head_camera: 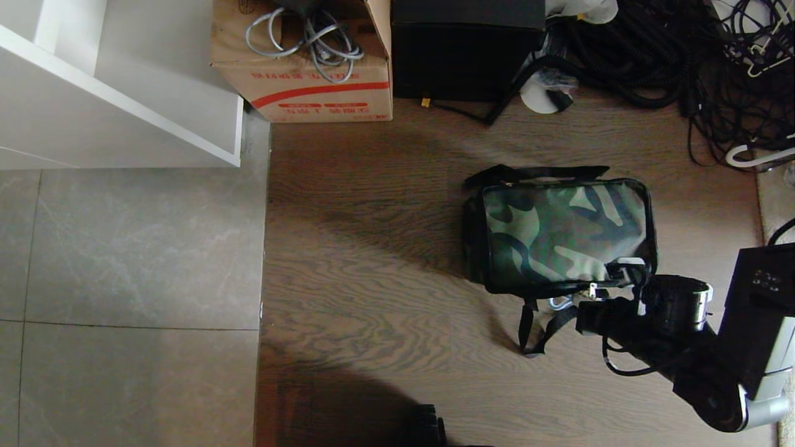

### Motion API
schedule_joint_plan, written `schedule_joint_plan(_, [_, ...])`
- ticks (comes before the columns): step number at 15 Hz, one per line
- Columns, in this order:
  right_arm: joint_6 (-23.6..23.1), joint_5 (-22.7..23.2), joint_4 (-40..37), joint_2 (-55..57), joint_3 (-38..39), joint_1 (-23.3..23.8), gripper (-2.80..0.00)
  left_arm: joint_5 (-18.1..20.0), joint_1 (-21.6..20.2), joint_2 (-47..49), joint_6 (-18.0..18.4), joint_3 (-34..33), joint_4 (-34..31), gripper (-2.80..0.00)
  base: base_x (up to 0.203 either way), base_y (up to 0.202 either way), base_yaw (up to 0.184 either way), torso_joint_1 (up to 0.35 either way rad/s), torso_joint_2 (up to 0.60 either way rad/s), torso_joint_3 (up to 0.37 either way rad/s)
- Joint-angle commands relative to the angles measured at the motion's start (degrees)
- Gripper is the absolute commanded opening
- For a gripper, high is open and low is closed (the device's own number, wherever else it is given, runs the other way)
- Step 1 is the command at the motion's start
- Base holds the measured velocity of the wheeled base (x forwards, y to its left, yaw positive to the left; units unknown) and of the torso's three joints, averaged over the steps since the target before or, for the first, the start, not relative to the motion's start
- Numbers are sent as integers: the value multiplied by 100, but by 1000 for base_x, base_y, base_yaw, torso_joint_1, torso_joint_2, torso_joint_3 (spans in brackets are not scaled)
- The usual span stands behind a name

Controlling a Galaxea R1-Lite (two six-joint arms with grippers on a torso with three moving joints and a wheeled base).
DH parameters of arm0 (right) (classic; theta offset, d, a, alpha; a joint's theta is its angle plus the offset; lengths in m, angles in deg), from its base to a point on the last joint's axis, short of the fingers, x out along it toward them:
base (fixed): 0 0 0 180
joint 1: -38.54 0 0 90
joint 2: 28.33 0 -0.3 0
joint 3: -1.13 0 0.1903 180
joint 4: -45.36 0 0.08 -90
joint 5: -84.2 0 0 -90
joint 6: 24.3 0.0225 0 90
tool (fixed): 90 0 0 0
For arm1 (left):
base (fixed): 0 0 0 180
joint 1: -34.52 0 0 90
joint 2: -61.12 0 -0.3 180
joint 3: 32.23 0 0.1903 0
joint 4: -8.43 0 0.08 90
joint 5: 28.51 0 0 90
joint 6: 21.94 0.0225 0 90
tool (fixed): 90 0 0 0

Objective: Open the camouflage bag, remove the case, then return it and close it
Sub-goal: Open the top of the storage box

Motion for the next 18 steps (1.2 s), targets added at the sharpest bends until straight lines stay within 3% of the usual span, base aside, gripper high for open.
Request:
schedule_joint_plan(1, [2,4,48,-236,40,76,-280,0,0,9,-2,0,1,-280,0,0,0,0,0,0])
schedule_joint_plan(7, [73,15,-941,-879,113,340,-280,0,0,9,-2,0,1,-280,0,0,0,0,0,0])
schedule_joint_plan(15, [200,222,-1204,-1313,222,460,-280,0,0,9,-2,0,1,-280,0,0,0,0,0,0])
schedule_joint_plan(18, [200,651,-1228,-1367,211,755,-280,0,0,9,-2,0,1,-280,0,0,0,0,0,0])
